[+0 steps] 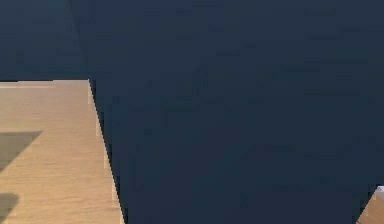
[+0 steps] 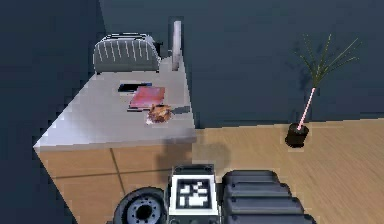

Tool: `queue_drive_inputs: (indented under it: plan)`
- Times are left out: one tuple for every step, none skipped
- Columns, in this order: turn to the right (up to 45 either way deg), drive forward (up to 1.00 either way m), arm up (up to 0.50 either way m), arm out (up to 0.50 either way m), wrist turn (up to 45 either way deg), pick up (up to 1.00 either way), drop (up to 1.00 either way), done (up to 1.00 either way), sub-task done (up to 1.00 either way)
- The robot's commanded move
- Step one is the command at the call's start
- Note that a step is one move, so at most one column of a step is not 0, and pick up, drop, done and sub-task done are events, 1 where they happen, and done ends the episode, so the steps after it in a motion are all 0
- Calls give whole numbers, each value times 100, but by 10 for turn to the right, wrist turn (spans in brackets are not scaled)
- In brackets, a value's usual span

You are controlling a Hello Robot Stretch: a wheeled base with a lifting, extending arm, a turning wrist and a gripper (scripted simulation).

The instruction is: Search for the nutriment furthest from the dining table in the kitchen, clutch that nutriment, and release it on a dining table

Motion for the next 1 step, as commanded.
queue_drive_inputs:
  plan:
    - [0,0,0,42,0,0,0,0,0]
